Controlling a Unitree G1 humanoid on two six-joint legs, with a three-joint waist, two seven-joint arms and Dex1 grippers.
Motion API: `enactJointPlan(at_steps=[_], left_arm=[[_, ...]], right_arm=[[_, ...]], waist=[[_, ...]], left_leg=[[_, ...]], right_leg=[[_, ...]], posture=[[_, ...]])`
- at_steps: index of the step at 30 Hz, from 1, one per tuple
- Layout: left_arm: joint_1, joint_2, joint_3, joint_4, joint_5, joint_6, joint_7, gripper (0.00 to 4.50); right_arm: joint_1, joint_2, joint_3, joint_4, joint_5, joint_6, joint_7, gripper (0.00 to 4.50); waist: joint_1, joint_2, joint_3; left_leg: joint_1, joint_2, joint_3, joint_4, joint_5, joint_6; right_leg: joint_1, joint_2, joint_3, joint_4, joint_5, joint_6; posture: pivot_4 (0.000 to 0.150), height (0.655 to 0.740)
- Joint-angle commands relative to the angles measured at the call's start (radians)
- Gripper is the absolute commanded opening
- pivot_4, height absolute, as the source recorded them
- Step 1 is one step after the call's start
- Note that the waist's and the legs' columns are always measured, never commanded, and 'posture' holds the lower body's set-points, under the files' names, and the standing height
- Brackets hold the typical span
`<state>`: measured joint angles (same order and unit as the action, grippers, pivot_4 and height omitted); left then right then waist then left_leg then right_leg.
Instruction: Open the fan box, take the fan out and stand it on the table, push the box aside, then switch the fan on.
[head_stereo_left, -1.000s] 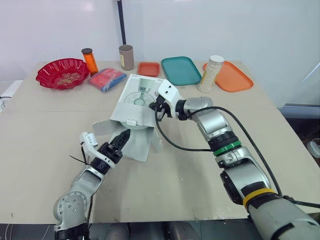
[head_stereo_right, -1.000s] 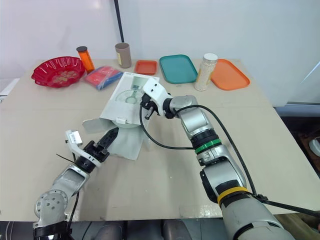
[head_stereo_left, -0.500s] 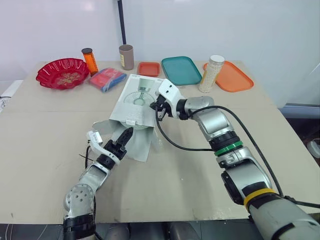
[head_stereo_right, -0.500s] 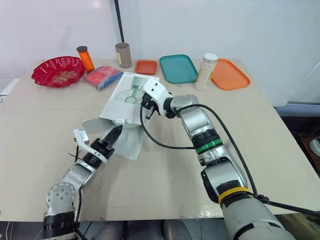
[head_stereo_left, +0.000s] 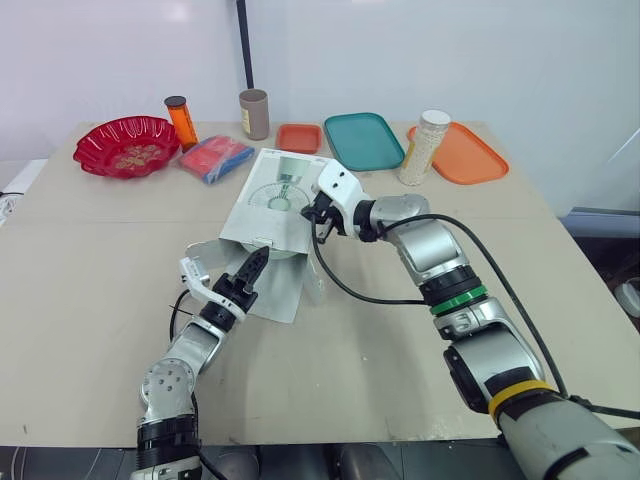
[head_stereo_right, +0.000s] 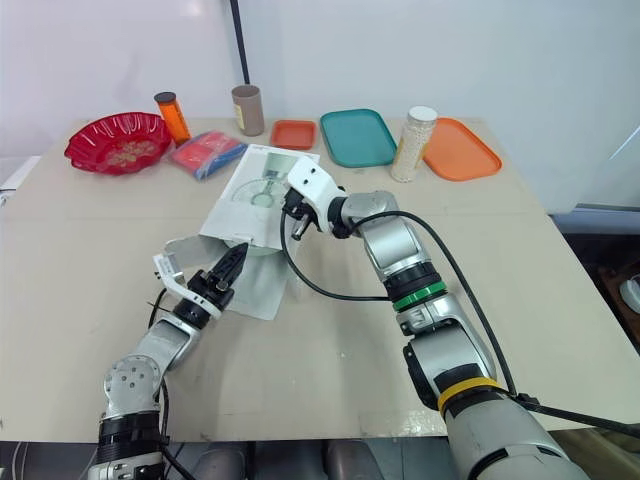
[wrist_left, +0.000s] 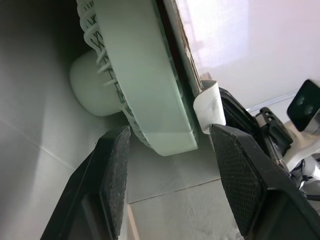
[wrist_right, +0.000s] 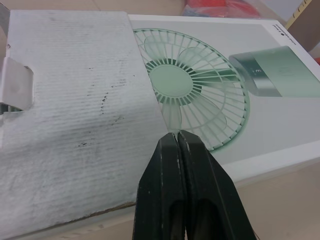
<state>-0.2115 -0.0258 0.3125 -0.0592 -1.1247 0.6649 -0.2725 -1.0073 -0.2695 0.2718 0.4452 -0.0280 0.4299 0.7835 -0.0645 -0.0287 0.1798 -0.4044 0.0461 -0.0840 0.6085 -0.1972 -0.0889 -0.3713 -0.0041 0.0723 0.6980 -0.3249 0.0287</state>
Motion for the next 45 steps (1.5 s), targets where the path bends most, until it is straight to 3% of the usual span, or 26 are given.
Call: enactJointPlan(at_steps=[1, 3, 6, 8, 11, 21, 29, 36, 37, 42, 43, 45], left_arm=[[-0.022, -0.013, 0.014, 0.016, -0.037, -0.002, -0.003, 2.73], [-0.034, -0.022, 0.028, 0.04, -0.043, -0.014, 0.009, 2.73], [-0.044, -0.026, 0.037, 0.067, -0.037, -0.018, 0.012, 2.06], [-0.043, -0.028, 0.039, 0.071, -0.036, -0.016, 0.013, 1.22], [-0.037, -0.029, 0.044, 0.069, -0.046, -0.01, 0.019, 0.93], [-0.016, -0.02, 0.065, 0.068, -0.108, 0.036, 0.064, 0.93], [0.155, 0.041, 0.08, -0.1, -0.253, 0.134, 0.138, 0.93], [0.251, 0.077, 0.085, -0.176, -0.338, 0.114, 0.162, 0.93], [0.253, 0.081, 0.082, -0.184, -0.342, 0.108, 0.152, 1.93], [0.205, 0.086, 0.069, -0.14, -0.321, 0.064, 0.187, 3.6], [0.193, 0.085, 0.066, -0.128, -0.318, 0.058, 0.185, 3.88], [0.172, 0.084, 0.055, -0.11, -0.31, 0.053, 0.179, 3.88]], right_arm=[[0.006, -0.007, -0.003, -0.03, -0.004, 0.009, 0.004, 0.0], [0.006, -0.008, -0.002, -0.031, -0.006, 0.01, 0.003, 0.0], [0.007, -0.008, -0.002, -0.034, -0.006, 0.012, 0.004, 0.0], [0.007, -0.009, -0.002, -0.035, -0.007, 0.012, 0.004, 0.0], [0.008, -0.01, -0.002, -0.034, -0.008, 0.012, 0.003, 0.0], [0.012, -0.003, -0.002, -0.039, -0.008, 0.016, -0.004, 0.0], [0.012, 0.002, -0.002, -0.044, -0.009, 0.019, -0.007, 0.0], [0.011, 0.004, 0.001, -0.039, -0.011, 0.012, -0.004, 0.0], [0.011, 0.006, 0.003, -0.036, -0.011, 0.01, -0.004, 0.0], [0.008, 0.017, 0.008, -0.028, -0.014, 0.0, -0.003, 0.0], [0.008, 0.018, 0.008, -0.029, -0.015, 0.0, -0.003, 0.0], [0.008, 0.02, 0.01, -0.03, -0.018, -0.003, -0.004, 0.0]], waist=[[0.001, 0.0, 0.0], [0.002, 0.0, 0.0], [0.005, 0.0, 0.0], [0.005, 0.0, 0.0], [0.006, 0.0, 0.0], [0.006, 0.0, 0.0], [0.002, 0.0, 0.0], [0.004, 0.0, 0.0], [0.003, 0.0, 0.0], [0.009, 0.0, 0.0], [0.009, 0.0, 0.0], [0.01, 0.0, 0.0]], left_leg=[[0.0, 0.0, 0.0, 0.0, 0.0, 0.0], [0.0, 0.0, 0.0, 0.0, 0.0, 0.0], [0.0, 0.0, 0.0, 0.0, 0.0, 0.0], [0.0, 0.0, 0.0, 0.0, 0.0, 0.0], [0.0, 0.0, 0.0, 0.0, 0.0, 0.0], [0.0, 0.0, 0.0, 0.0, 0.0, 0.0], [0.001, 0.0, 0.0, -0.001, 0.0, -0.001], [0.001, 0.0, 0.0, -0.001, 0.0, -0.001], [0.001, 0.0, 0.0, -0.001, 0.0, -0.001], [0.001, 0.0, 0.0, -0.002, 0.0, -0.001], [0.001, 0.0, 0.0, -0.002, 0.0, -0.001], [0.001, 0.0, 0.0, -0.002, 0.0, -0.002]], right_leg=[[0.0, 0.0, 0.0, 0.0, 0.0, 0.0], [0.0, 0.0, 0.0, 0.0, 0.0, 0.0], [0.0, 0.0, 0.0, 0.0, 0.0, 0.0], [0.0, 0.0, 0.0, 0.0, 0.0, 0.0], [0.0, 0.0, 0.0, 0.0, 0.0, 0.0], [0.0, 0.0, 0.0, 0.0, 0.0, 0.0], [0.0, 0.0, 0.001, -0.001, 0.0, 0.0], [0.0, 0.0, 0.001, -0.001, 0.0, 0.0], [0.0, 0.001, 0.001, -0.001, 0.0, 0.0], [0.0, 0.001, 0.001, -0.001, 0.0, 0.0], [0.0, 0.0, 0.001, -0.001, 0.0, 0.0], [0.0, 0.0, 0.001, -0.001, 0.0, 0.0]], posture=[[0.15, 0.74], [0.15, 0.74], [0.15, 0.74], [0.15, 0.74], [0.15, 0.74], [0.15, 0.74], [0.15, 0.74], [0.15, 0.74], [0.15, 0.74], [0.15, 0.74], [0.15, 0.74], [0.15, 0.74]])
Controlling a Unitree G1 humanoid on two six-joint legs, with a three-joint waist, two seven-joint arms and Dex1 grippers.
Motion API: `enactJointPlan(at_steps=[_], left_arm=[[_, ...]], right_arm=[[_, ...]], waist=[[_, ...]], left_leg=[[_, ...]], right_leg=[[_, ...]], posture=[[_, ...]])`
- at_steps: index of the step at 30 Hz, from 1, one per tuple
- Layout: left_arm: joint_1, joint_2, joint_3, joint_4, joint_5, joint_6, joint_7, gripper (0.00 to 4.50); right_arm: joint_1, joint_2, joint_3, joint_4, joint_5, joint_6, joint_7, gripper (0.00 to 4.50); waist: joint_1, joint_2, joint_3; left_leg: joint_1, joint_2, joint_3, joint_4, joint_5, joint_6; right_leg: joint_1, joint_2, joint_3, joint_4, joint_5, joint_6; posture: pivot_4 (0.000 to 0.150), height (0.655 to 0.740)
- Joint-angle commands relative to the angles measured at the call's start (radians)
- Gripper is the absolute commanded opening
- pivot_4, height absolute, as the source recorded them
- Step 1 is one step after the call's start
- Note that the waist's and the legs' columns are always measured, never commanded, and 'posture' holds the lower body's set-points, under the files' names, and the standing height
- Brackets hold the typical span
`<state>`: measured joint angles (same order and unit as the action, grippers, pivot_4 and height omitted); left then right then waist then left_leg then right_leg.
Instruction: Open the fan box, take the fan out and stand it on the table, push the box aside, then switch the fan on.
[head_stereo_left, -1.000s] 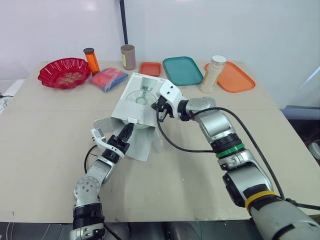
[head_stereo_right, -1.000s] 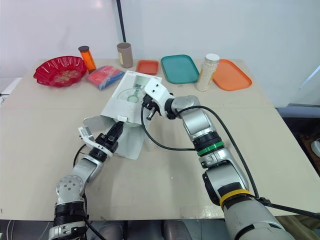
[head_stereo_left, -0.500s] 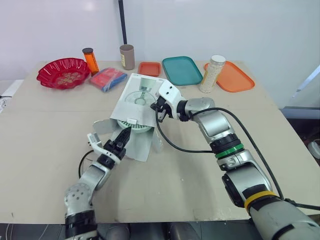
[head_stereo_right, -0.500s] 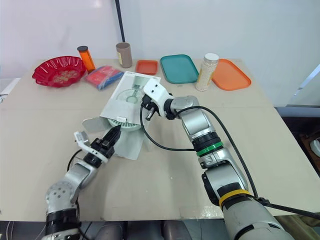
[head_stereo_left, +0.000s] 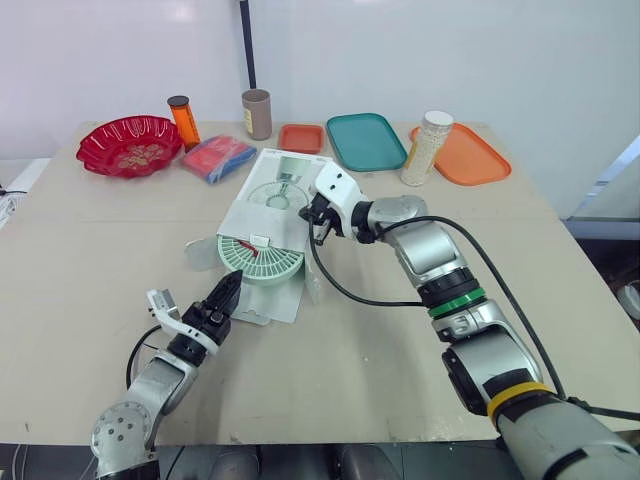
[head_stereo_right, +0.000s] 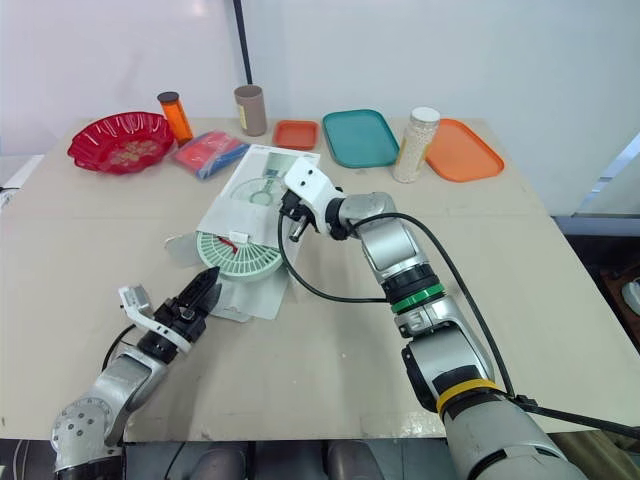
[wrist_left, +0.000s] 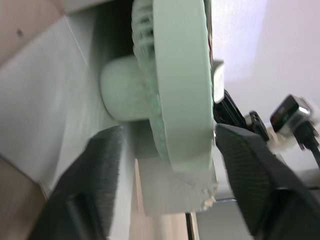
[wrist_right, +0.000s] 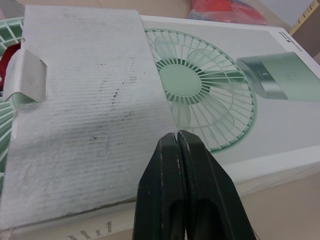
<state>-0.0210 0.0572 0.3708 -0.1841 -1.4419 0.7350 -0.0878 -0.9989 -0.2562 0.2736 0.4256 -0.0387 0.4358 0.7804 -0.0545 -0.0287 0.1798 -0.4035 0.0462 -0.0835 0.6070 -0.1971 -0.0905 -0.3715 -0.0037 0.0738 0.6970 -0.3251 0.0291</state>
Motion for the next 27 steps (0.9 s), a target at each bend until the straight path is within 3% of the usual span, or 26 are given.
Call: enactJointPlan(at_steps=[1, 12, 19, 27], left_arm=[[-0.026, 0.0, -0.008, 0.018, 0.008, -0.018, -0.015, 3.88], [-0.142, -0.017, -0.031, 0.127, 0.057, -0.033, -0.074, 3.88], [-0.139, -0.041, -0.034, 0.124, 0.075, -0.031, -0.067, 1.74], [-0.046, -0.025, -0.003, 0.048, -0.011, 0.013, -0.007, 1.62]], right_arm=[[0.0, 0.007, 0.008, -0.012, -0.008, -0.009, -0.001, 0.0], [0.007, 0.001, 0.005, -0.022, -0.015, -0.005, 0.001, 0.0], [0.017, 0.002, 0.006, -0.03, -0.018, -0.004, 0.0, 0.0], [0.013, 0.011, 0.006, -0.022, -0.018, -0.009, -0.003, 0.0]], waist=[[0.0, 0.0, 0.0], [0.007, 0.0, 0.0], [0.007, 0.0, 0.0], [0.005, 0.0, 0.0]], left_leg=[[0.0, 0.0, 0.0, 0.0, 0.0, 0.0], [-0.001, 0.0, 0.0, 0.0, 0.001, -0.001], [-0.001, 0.0, 0.0, -0.001, 0.001, -0.001], [-0.001, 0.0, 0.0, -0.001, 0.001, -0.001]], right_leg=[[0.0, 0.0, 0.0, 0.0, 0.0, 0.0], [0.0, 0.0, 0.0, -0.001, 0.0, 0.0], [0.0, 0.0, -0.001, -0.001, 0.0, 0.0], [0.0, 0.0, 0.0, -0.001, 0.0, 0.0]], posture=[[0.15, 0.74], [0.15, 0.74], [0.15, 0.74], [0.15, 0.74]])
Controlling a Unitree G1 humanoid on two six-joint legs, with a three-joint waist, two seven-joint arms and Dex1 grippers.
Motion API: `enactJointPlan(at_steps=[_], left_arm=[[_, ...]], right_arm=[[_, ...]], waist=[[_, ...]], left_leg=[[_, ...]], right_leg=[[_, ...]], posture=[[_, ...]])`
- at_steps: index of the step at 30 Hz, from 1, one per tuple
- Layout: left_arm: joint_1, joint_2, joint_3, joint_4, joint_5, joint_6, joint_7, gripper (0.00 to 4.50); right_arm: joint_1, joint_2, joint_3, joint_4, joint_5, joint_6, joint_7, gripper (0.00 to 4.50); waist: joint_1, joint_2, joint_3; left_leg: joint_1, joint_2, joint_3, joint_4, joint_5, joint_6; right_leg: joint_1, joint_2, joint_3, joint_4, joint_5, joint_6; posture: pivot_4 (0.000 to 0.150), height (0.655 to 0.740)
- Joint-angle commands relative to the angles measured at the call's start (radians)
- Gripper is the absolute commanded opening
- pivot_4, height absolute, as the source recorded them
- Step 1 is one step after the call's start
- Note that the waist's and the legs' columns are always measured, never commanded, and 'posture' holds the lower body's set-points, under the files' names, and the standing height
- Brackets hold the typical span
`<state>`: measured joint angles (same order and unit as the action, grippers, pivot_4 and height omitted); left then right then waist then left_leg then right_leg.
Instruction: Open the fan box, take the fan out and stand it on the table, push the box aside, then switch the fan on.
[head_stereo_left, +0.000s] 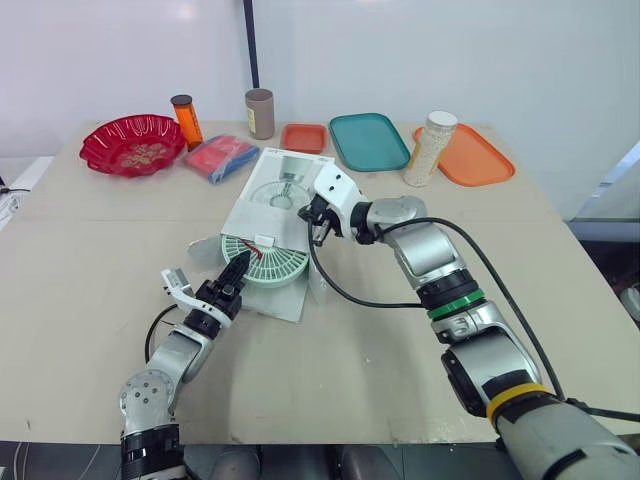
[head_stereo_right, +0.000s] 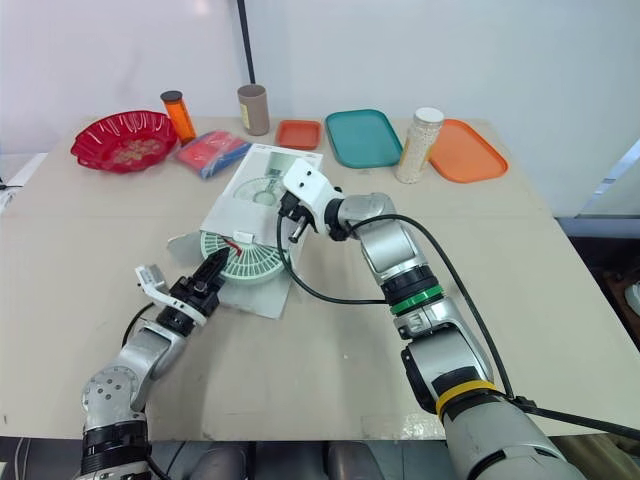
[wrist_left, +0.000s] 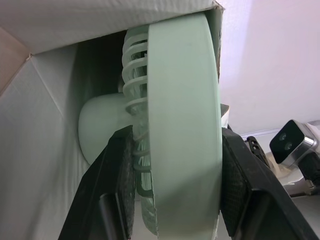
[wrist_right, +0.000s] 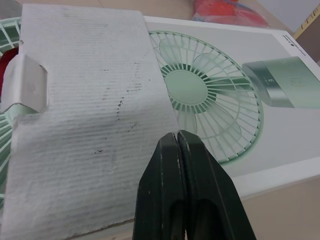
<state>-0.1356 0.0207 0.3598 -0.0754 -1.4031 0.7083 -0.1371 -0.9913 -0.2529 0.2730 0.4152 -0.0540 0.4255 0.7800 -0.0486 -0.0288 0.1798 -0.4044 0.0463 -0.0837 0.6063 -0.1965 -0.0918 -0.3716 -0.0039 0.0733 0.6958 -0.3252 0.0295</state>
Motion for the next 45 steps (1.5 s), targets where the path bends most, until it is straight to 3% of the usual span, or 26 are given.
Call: enactJointPlan(at_steps=[1, 9, 16, 18, 19, 24, 33, 39, 42, 45], left_arm=[[0.085, 0.014, 0.007, -0.076, -0.064, 0.045, 0.052, 1.62], [0.286, 0.088, 0.015, -0.217, -0.212, 0.085, 0.146, 1.62], [0.448, 0.151, 0.01, -0.375, -0.294, 0.065, 0.123, 1.62], [0.468, 0.155, -0.004, -0.388, -0.278, 0.053, 0.115, 2.78], [0.476, 0.158, -0.011, -0.395, -0.271, 0.047, 0.108, 2.86], [0.472, 0.182, 0.007, -0.384, -0.288, 0.016, 0.094, 4.48], [0.586, 0.455, 0.172, -0.357, -0.246, 0.077, -0.159, 4.48], [0.622, 0.627, 0.27, -0.37, -0.161, 0.102, -0.289, 4.48], [0.643, 0.712, 0.315, -0.352, -0.019, 0.072, -0.387, 4.48], [0.658, 0.848, 0.286, -0.351, 0.317, -0.081, -0.57, 4.48]], right_arm=[[0.005, 0.008, 0.005, -0.012, -0.002, 0.002, -0.003, 0.0], [0.004, 0.01, 0.001, -0.018, -0.001, 0.007, -0.005, 0.0], [0.013, 0.003, 0.002, -0.034, -0.002, 0.012, -0.001, 0.0], [0.014, 0.002, 0.004, -0.032, -0.003, 0.01, -0.002, 0.0], [0.015, 0.002, 0.004, -0.032, -0.003, 0.009, -0.002, 0.0], [0.016, 0.011, 0.007, -0.024, -0.002, 0.0, -0.004, 0.0], [0.009, 0.033, 0.002, -0.018, 0.005, -0.006, -0.004, 0.0], [0.009, 0.027, -0.005, -0.013, 0.005, -0.004, -0.002, 0.0], [0.006, 0.026, -0.01, -0.016, 0.009, -0.001, 0.0, 0.0], [0.002, 0.023, -0.014, -0.024, 0.02, 0.005, 0.006, 0.0]], waist=[[-0.001, 0.0, 0.0], [-0.001, 0.0, 0.0], [0.0, 0.0, 0.0], [0.001, 0.0, 0.0], [0.0, 0.0, 0.0], [0.0, 0.0, 0.0], [-0.003, 0.0, 0.001], [0.0, 0.0, 0.001], [-0.001, 0.0, 0.002], [-0.001, -0.001, 0.002]], left_leg=[[0.0, 0.0, 0.0, 0.0, 0.0, 0.0], [0.001, 0.0, 0.0, -0.001, 0.0, 0.0], [0.001, 0.0, 0.0, -0.002, -0.001, 0.0], [0.001, 0.0, 0.0, -0.002, 0.0, -0.001], [0.001, 0.0, 0.0, -0.002, 0.0, -0.001], [0.001, 0.0, 0.0, -0.002, 0.0, -0.001], [0.001, 0.001, 0.0, -0.004, 0.0, -0.001], [0.0, 0.001, 0.0, -0.005, 0.0, -0.001], [0.0, 0.002, 0.0, -0.005, 0.0, -0.001], [0.0, 0.002, 0.001, -0.006, 0.0, -0.001]], right_leg=[[0.0, 0.0, 0.0, 0.0, 0.0, 0.0], [0.0, 0.0, 0.001, -0.001, 0.0, 0.0], [0.0, 0.0, 0.001, -0.001, 0.0, 0.0], [0.0, 0.0, 0.001, -0.001, 0.0, 0.0], [0.0, 0.0, 0.001, -0.001, 0.0, 0.0], [0.0, 0.0, 0.001, -0.002, 0.0, 0.0], [-0.002, 0.001, 0.001, -0.002, 0.0, -0.001], [-0.002, 0.001, 0.0, -0.004, 0.0, -0.001], [-0.002, 0.001, 0.0, -0.005, 0.0, -0.002], [-0.003, 0.001, 0.001, -0.006, 0.0, -0.002]], posture=[[0.15, 0.74], [0.15, 0.74], [0.15, 0.74], [0.15, 0.74], [0.15, 0.74], [0.15, 0.74], [0.15, 0.74], [0.15, 0.74], [0.15, 0.74], [0.15, 0.74]])
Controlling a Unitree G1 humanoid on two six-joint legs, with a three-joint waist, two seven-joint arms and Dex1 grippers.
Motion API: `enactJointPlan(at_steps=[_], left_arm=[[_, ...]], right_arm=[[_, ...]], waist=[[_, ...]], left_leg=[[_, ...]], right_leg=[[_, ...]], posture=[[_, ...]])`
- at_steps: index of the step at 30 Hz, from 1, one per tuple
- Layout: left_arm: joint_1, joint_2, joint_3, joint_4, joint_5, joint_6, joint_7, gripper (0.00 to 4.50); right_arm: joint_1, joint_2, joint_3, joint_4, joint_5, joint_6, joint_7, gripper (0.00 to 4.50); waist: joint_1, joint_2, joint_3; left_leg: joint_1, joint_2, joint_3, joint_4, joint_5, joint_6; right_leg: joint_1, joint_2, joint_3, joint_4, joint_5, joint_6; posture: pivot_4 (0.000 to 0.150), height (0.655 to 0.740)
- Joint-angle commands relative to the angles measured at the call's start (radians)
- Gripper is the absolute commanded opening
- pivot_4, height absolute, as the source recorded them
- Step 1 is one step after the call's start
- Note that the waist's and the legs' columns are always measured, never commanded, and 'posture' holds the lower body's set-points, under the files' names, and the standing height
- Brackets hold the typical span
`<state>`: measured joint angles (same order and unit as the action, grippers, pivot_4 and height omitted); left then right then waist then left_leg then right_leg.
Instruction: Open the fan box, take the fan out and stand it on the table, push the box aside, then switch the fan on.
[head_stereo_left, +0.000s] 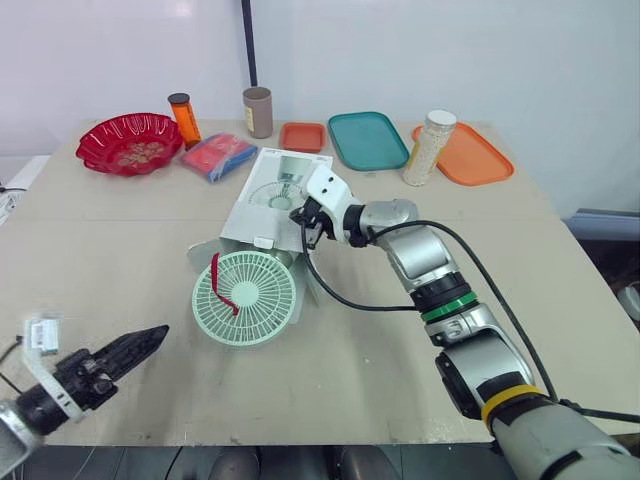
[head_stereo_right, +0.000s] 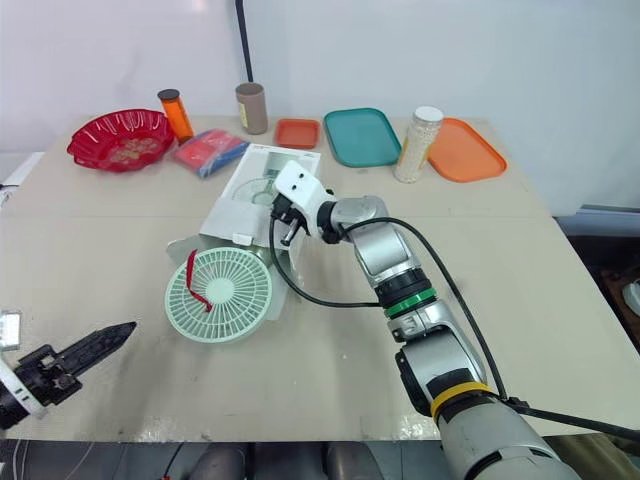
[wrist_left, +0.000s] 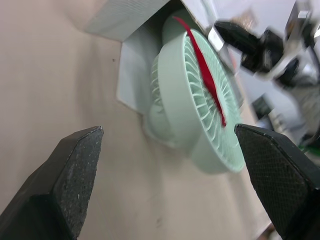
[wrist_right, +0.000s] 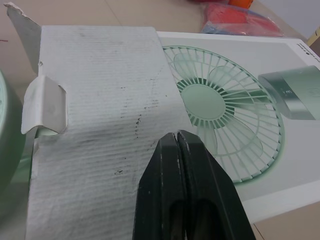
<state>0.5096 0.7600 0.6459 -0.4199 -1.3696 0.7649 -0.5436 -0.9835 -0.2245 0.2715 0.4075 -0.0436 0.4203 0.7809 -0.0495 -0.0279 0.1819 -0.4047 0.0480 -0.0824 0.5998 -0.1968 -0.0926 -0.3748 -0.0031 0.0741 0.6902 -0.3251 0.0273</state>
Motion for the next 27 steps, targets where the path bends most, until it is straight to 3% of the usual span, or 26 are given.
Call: enactJointPlan(at_steps=[1, 4, 8, 10, 13, 20, 27], left_arm=[[0.003, 0.129, -0.012, -0.002, 0.341, -0.166, -0.198, 4.48], [-0.115, 0.159, -0.071, 0.031, 0.531, -0.325, -0.237, 4.48], [-0.256, 0.174, -0.17, 0.142, 0.854, -0.707, -0.339, 4.48], [-0.325, 0.159, -0.206, 0.227, 0.947, -0.859, -0.367, 4.48], [-0.426, 0.116, -0.244, 0.352, 1.03, -1.044, -0.382, 4.48], [-0.55, 0.137, -0.341, 0.66, 1.237, -1.575, -0.431, 4.48], [-0.704, 0.127, -0.401, 0.92, 1.459, -2.014, -0.305, 4.48]], right_arm=[[-0.007, -0.007, -0.014, -0.016, 0.011, 0.01, 0.006, 0.0], [-0.005, -0.011, -0.012, -0.025, 0.014, 0.012, 0.011, 0.0], [0.005, -0.018, -0.032, -0.107, 0.061, 0.024, 0.049, 0.0], [0.015, -0.031, -0.047, -0.158, 0.098, 0.018, 0.086, 0.0], [0.051, -0.065, -0.065, -0.243, 0.156, -0.004, 0.15, 0.0], [0.175, -0.196, -0.197, -0.471, 0.413, 0.006, 0.348, 0.0], [0.315, -0.354, -0.198, -0.544, 0.473, -0.045, 0.502, 0.0]], waist=[[0.0, -0.001, 0.0], [0.002, 0.001, 0.001], [0.002, 0.0, 0.001], [0.001, 0.0, 0.001], [0.002, 0.001, 0.001], [0.002, 0.0, 0.001], [0.003, 0.0, 0.001]], left_leg=[[0.0, 0.001, 0.0, -0.001, 0.0, -0.001], [0.0, 0.001, 0.001, -0.002, 0.001, -0.002], [-0.002, 0.001, 0.0, -0.002, 0.001, -0.002], [-0.004, 0.001, 0.001, -0.003, 0.001, -0.002], [-0.004, 0.002, 0.003, -0.004, 0.001, -0.002], [-0.006, 0.001, 0.003, -0.003, 0.001, -0.001], [-0.005, 0.002, 0.003, -0.002, 0.001, 0.0]], right_leg=[[-0.001, 0.001, 0.0, -0.001, 0.0, -0.001], [-0.001, 0.0, 0.0, -0.002, 0.001, -0.001], [-0.001, 0.001, -0.001, -0.003, 0.001, -0.001], [-0.004, 0.0, 0.0, -0.004, 0.002, -0.001], [-0.006, 0.0, 0.0, -0.004, 0.002, -0.002], [-0.006, -0.001, -0.001, -0.004, 0.003, -0.001], [-0.005, 0.0, -0.002, -0.003, 0.005, -0.001]], posture=[[0.15, 0.74], [0.15, 0.74], [0.15, 0.74], [0.15, 0.74], [0.15, 0.74], [0.15, 0.74], [0.15, 0.74]])
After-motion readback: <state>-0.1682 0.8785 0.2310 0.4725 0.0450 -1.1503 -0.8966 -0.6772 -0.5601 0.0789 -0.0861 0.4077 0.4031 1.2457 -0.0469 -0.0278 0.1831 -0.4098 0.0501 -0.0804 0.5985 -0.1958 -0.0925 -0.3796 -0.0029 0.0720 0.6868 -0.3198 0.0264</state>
